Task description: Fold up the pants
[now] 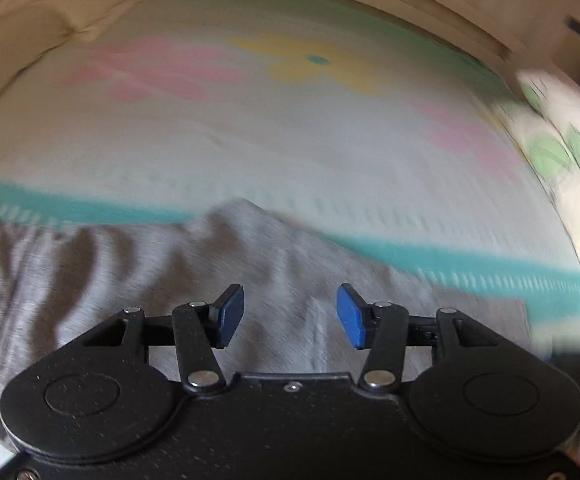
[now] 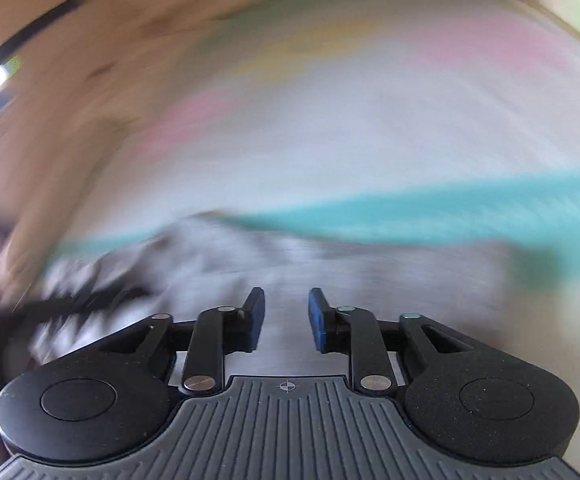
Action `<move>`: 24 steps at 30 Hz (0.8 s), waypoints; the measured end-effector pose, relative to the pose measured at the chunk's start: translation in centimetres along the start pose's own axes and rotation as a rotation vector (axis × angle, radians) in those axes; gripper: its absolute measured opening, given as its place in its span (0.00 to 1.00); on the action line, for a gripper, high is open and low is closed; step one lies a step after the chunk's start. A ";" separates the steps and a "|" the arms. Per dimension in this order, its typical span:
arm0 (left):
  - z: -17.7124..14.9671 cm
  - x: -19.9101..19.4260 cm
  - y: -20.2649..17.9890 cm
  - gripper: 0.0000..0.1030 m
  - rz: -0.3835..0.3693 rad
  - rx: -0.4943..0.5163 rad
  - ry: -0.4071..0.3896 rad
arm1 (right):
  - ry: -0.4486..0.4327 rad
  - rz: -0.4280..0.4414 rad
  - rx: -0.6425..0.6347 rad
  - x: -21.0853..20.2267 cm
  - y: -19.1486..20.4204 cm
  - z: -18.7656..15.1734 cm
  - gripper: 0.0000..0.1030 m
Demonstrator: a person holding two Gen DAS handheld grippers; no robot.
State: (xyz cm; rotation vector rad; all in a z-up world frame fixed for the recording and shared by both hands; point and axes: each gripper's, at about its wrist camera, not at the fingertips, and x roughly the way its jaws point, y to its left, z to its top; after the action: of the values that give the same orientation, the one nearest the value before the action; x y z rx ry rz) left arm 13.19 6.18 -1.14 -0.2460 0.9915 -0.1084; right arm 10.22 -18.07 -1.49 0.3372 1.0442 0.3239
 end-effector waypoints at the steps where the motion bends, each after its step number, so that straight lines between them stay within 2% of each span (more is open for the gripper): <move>1: -0.6 0.4 -0.9 0.55 -0.016 0.032 0.023 | 0.017 -0.042 0.056 0.3 -1.5 0.1 0.15; 4: -2.6 1.2 -2.7 0.55 -0.049 0.099 0.097 | 0.061 -0.149 0.144 1.0 -4.8 -0.5 0.13; 5: -3.3 1.5 -3.0 0.55 -0.053 0.115 0.122 | 0.070 -0.175 0.160 1.3 -5.6 -0.6 0.08; 7: -4.6 2.2 -3.5 0.55 -0.055 0.142 0.191 | 0.068 -0.180 0.204 1.3 -7.4 -1.2 0.00; 10: -6.6 3.2 -3.4 0.57 -0.045 0.160 0.271 | 0.037 -0.201 0.247 0.3 -8.0 -1.4 0.00; 11: -7.1 3.0 -3.3 0.60 -0.049 0.169 0.256 | 0.017 -0.219 0.234 0.1 -7.6 -1.1 0.03; 14: -7.2 2.3 -3.2 0.60 -0.051 0.188 0.248 | -0.024 -0.210 0.153 0.1 -6.4 0.0 0.06; 18: -6.6 0.8 -0.9 0.60 -0.058 0.106 0.219 | -0.030 -0.090 0.061 0.8 -2.3 0.8 0.06; 22: -5.4 -0.6 2.0 0.60 0.047 0.082 0.106 | -0.004 0.017 -0.057 2.2 2.6 1.0 0.06; 24: -4.6 -1.2 4.4 0.60 0.093 0.030 0.074 | 0.020 0.059 -0.110 3.2 5.0 1.0 0.06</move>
State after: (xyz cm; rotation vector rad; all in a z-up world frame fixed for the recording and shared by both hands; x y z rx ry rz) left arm 8.63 9.93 -3.68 -0.1688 1.0726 -0.0476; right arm 12.10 -12.39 -1.40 0.2669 1.0332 0.4366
